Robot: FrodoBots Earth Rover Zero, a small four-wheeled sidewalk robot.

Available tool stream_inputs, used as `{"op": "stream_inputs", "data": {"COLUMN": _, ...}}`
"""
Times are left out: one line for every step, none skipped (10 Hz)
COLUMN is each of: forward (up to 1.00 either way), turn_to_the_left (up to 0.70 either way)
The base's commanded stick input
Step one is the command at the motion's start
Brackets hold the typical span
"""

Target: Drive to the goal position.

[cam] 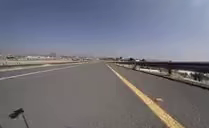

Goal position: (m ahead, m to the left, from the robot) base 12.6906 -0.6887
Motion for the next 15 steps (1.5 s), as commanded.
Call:
{"op": "stream_inputs", "data": {"forward": 1.0, "turn_to_the_left": 0.0}}
{"op": "stream_inputs", "data": {"forward": 1.0, "turn_to_the_left": 0.0}}
{"op": "stream_inputs", "data": {"forward": 1.0, "turn_to_the_left": 0.0}}
{"op": "stream_inputs", "data": {"forward": 1.0, "turn_to_the_left": 0.0}}
{"op": "stream_inputs", "data": {"forward": 1.0, "turn_to_the_left": 0.0}}
{"op": "stream_inputs", "data": {"forward": 1.0, "turn_to_the_left": 0.0}}
{"op": "stream_inputs", "data": {"forward": 1.0, "turn_to_the_left": 0.0}}
{"op": "stream_inputs", "data": {"forward": 1.0, "turn_to_the_left": 0.0}}
{"op": "stream_inputs", "data": {"forward": 1.0, "turn_to_the_left": 0.0}}
{"op": "stream_inputs", "data": {"forward": 1.0, "turn_to_the_left": 0.0}}
{"op": "stream_inputs", "data": {"forward": 1.0, "turn_to_the_left": 0.0}}
{"op": "stream_inputs", "data": {"forward": 1.0, "turn_to_the_left": 0.0}}
{"op": "stream_inputs", "data": {"forward": 1.0, "turn_to_the_left": 0.0}}
{"op": "stream_inputs", "data": {"forward": 1.0, "turn_to_the_left": 0.0}}
{"op": "stream_inputs", "data": {"forward": 1.0, "turn_to_the_left": 0.0}}
